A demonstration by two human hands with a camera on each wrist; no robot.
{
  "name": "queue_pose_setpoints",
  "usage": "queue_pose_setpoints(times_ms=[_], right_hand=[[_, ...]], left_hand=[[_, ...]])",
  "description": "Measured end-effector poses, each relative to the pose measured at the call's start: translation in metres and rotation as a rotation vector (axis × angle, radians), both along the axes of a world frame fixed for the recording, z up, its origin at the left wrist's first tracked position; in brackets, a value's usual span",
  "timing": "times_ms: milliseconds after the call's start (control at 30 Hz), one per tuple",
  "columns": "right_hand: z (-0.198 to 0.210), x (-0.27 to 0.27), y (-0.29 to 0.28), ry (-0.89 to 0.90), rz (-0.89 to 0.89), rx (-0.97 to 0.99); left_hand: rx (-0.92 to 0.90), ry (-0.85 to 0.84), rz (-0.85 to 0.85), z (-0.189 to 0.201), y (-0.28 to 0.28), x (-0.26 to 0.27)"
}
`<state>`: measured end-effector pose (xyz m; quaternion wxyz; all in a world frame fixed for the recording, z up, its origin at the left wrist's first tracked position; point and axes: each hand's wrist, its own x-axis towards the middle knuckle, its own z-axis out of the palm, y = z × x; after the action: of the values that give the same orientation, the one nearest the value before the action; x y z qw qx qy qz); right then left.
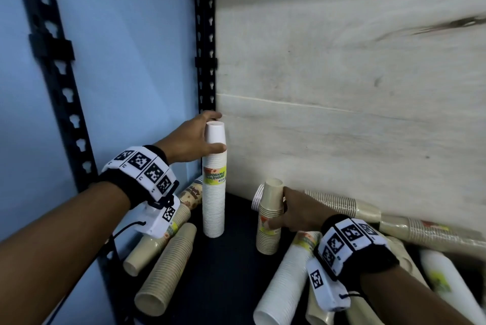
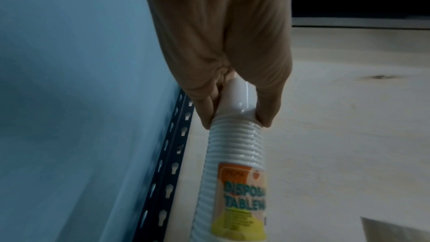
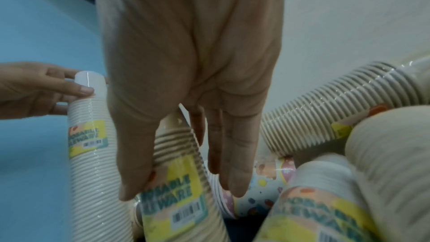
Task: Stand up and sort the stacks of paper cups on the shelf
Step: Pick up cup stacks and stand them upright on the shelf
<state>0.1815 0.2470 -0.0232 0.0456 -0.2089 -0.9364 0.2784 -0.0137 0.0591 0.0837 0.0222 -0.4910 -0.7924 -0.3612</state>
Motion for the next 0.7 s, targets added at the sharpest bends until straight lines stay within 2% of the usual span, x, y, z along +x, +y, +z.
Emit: queue_pose_setpoints(times_ms=[133,233,500,700], right_hand=[[0.014,0.006,0.000,0.111,0.037,-0.041],[0.024,0.010,-0.002,0.171,0.080,-0.104],[0.030,0.009,0.000,0.193,0.113,-0.092],[0.027,-0.009,-0.003,0.247,0.093,-0.025]], left_hand=[[0.048,-0.153,0.024,-0.012,0.001,-0.001],[0.003,-0.206,0.030,-0.028,0.001,-0.004],[-0.229,-0.148,0.052,-0.074,-0.005,-0.008],[-0.249,-0.114,0.093,-0.078,0.002,-0.019]])
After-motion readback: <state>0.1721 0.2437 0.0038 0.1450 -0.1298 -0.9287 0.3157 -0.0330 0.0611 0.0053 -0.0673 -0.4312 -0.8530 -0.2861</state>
